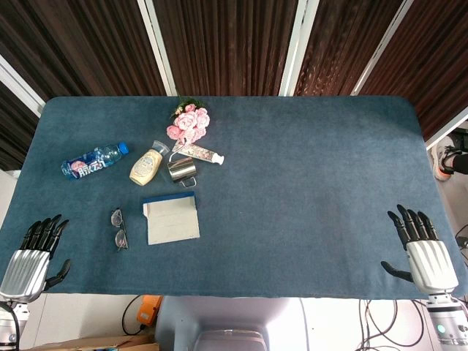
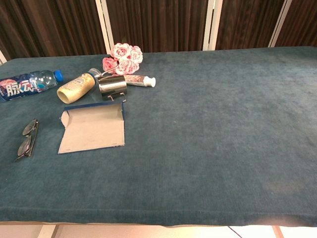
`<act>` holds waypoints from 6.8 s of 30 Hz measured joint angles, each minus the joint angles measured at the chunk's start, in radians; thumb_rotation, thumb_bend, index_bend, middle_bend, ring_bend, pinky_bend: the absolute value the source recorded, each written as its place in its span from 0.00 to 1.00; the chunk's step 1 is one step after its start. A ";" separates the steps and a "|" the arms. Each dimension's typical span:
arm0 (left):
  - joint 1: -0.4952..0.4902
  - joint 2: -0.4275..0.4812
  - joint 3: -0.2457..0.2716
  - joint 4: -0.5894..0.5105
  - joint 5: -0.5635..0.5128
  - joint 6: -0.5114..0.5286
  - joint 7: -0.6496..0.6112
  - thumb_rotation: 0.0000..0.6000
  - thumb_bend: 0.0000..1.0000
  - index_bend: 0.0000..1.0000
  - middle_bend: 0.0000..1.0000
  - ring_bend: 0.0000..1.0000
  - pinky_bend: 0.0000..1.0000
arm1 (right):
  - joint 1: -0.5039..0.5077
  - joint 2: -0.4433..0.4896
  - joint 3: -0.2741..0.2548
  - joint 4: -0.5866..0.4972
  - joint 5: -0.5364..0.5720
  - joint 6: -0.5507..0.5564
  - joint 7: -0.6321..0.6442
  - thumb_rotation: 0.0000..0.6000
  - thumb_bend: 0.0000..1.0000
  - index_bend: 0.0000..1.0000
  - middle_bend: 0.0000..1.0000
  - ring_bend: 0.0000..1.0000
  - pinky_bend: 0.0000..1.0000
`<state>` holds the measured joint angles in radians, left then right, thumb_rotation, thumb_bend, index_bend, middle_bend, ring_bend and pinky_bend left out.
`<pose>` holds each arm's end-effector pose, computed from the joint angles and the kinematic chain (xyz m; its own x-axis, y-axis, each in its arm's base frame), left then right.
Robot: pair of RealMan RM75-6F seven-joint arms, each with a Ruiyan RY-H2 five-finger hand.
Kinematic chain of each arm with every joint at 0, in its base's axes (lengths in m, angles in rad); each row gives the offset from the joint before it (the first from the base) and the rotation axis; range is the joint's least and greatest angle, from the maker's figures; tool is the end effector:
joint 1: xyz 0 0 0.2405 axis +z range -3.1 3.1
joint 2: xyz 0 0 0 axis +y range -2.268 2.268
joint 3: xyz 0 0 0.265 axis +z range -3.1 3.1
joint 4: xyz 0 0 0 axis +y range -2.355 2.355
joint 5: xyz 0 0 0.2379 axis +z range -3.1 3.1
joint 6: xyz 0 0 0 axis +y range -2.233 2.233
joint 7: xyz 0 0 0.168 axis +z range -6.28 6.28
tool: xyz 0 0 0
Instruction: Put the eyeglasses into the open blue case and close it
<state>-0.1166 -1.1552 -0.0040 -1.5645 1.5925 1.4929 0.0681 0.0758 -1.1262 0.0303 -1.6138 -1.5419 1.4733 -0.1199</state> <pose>-0.3197 0.2071 0.1176 0.4762 0.0169 0.8792 0.8730 -0.1291 -0.4704 -0.3266 -0.2001 0.1270 0.4987 -0.0323 0.8662 -0.8664 -0.0464 0.4971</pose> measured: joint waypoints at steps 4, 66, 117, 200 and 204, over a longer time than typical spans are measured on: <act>-0.004 -0.001 0.003 0.002 0.003 -0.008 0.000 1.00 0.37 0.00 0.00 0.00 0.07 | -0.002 0.002 -0.002 -0.002 -0.004 0.003 0.001 1.00 0.27 0.00 0.00 0.00 0.00; -0.433 -0.485 0.109 1.026 0.144 -0.301 -0.459 1.00 0.38 0.46 0.00 0.00 0.06 | -0.009 0.019 -0.010 -0.009 -0.006 -0.003 0.029 1.00 0.27 0.00 0.00 0.00 0.01; -0.398 -0.427 -0.029 0.376 -0.044 -0.208 -0.226 1.00 0.43 0.65 0.09 0.00 0.06 | -0.011 0.053 -0.033 -0.017 -0.056 0.004 0.108 1.00 0.27 0.00 0.00 0.00 0.01; -0.447 -0.585 -0.157 0.299 -0.295 -0.277 0.077 1.00 0.30 0.39 0.06 0.00 0.10 | -0.015 0.084 -0.035 -0.022 -0.072 0.017 0.169 1.00 0.27 0.00 0.00 0.00 0.01; -0.429 -0.525 -0.121 0.193 -0.318 -0.315 0.172 1.00 0.29 0.38 0.02 0.00 0.10 | -0.014 0.082 -0.036 -0.022 -0.073 0.013 0.164 1.00 0.27 0.00 0.00 0.00 0.01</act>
<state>-0.5457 -1.6804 -0.1249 -1.3713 1.2745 1.1780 0.2404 0.0618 -1.0442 -0.0061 -1.6354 -1.6152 1.4863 0.0445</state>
